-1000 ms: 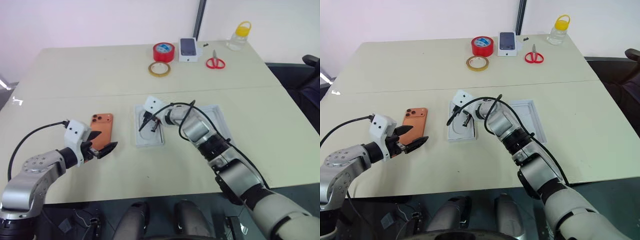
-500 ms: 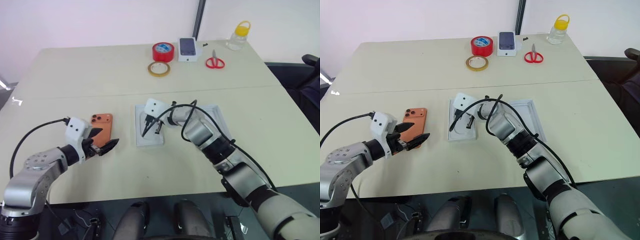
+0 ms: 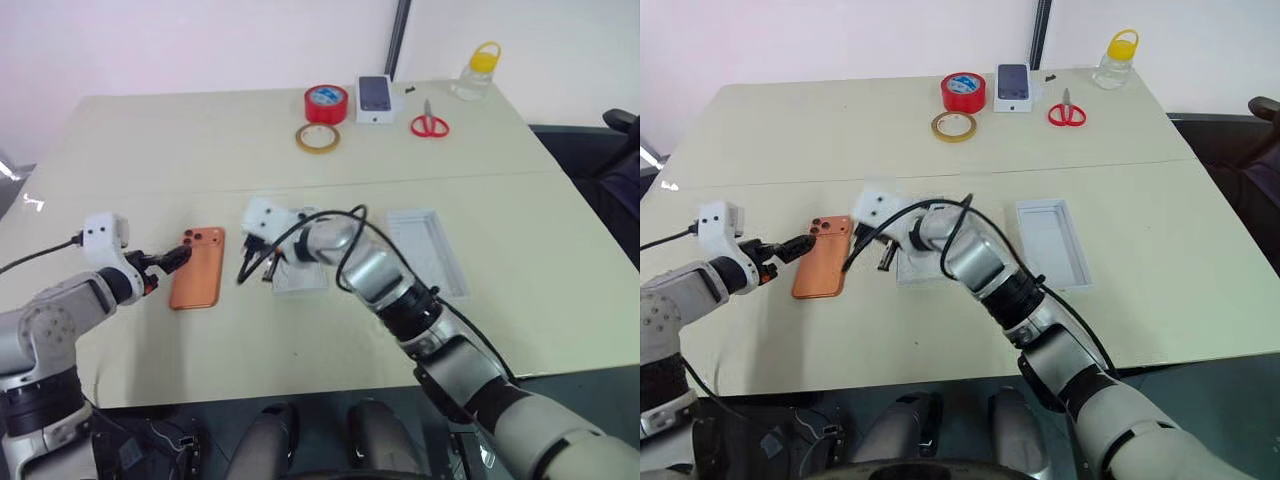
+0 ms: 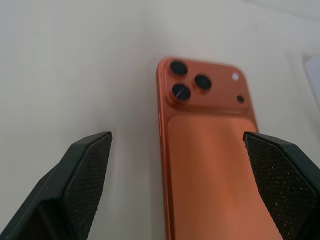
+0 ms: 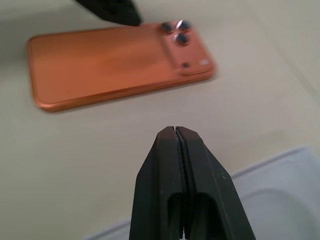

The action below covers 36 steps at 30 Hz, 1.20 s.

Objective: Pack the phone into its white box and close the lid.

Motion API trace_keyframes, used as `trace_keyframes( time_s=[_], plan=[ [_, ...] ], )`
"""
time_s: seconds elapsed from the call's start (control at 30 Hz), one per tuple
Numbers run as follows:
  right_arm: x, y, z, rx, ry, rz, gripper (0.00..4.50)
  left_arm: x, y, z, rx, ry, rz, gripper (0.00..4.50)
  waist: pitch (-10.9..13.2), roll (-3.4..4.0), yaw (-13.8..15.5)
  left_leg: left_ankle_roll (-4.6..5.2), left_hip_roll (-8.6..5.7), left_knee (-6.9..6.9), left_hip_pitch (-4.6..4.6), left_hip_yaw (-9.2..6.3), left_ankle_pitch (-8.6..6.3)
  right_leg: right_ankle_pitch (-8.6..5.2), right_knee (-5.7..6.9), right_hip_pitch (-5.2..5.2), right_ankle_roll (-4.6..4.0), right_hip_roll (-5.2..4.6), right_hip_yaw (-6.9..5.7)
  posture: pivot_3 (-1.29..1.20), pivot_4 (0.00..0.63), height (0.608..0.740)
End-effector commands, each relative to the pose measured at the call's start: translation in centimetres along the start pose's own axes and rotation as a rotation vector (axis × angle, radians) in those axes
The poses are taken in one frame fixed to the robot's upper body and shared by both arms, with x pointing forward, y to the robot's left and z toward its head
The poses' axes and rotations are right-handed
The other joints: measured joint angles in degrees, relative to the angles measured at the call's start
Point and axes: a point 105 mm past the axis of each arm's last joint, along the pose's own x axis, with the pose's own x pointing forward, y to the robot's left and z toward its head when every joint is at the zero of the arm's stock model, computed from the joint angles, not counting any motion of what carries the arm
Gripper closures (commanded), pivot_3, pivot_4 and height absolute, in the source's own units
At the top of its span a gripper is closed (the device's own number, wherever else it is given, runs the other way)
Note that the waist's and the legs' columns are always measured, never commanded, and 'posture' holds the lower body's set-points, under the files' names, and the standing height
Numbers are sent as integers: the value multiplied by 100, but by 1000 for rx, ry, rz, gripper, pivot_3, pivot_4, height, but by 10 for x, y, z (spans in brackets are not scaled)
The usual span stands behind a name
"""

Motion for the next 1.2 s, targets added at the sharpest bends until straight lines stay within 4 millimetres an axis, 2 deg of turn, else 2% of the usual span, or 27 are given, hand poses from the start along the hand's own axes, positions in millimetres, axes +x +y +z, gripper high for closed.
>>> trace_keyframes(
  time_s=[0.03, 0.2, 0.37, 0.5, 0.73, 1.03, 1.2],
  plan=[
    [9, 11, 14, -40, -1, 28, 4489, -3, 1, -2, 5, 65, 9, 75, 0, 0, 4, 0, 0, 0, 0, 0, 0, 0, 1, -1, 0, 0, 0, 0, 150, 740],
    [18, 23, 9, -108, 55, 69, 4489, 0, -14, -19, -14, 174, -67, 75, -1, 1, 11, -1, -1, 2, 1, -1, 0, 0, 0, -2, 0, 0, -1, 0, 150, 740],
    [20, 24, 6, -127, 67, 73, 4489, 2, -42, -33, -24, 227, -185, 75, -2, 1, 27, -1, -5, 4, 3, -2, 0, 0, -3, -4, 0, -5, -3, 0, 150, 740],
    [18, 22, -1, -135, 85, 64, 4489, 4, -57, -43, -57, 245, -244, 75, -7, 5, 45, -1, -7, 4, 5, -5, 0, 0, -3, -3, 0, -7, -6, 0, 150, 740],
    [15, 16, -7, -133, 100, 47, 4489, 9, -75, -46, -147, 219, -345, 75, -16, 11, 71, 0, -11, 6, 7, -6, 0, 0, -7, 0, 1, -13, -9, 0, 150, 740],
    [14, 14, -10, -129, 104, 37, 4489, 13, -72, -27, -299, 140, -376, 75, -20, 13, 87, 0, -12, 10, 9, -9, 0, 0, -9, 5, 1, -14, -13, 0, 150, 740],
    [14, 15, -11, -129, 105, 36, 4489, 13, -66, -23, -309, 134, -349, 75, -21, 12, 72, 0, -12, 10, 9, -10, 0, 0, -9, 6, 1, -14, -13, 0, 150, 740]
  ],
)
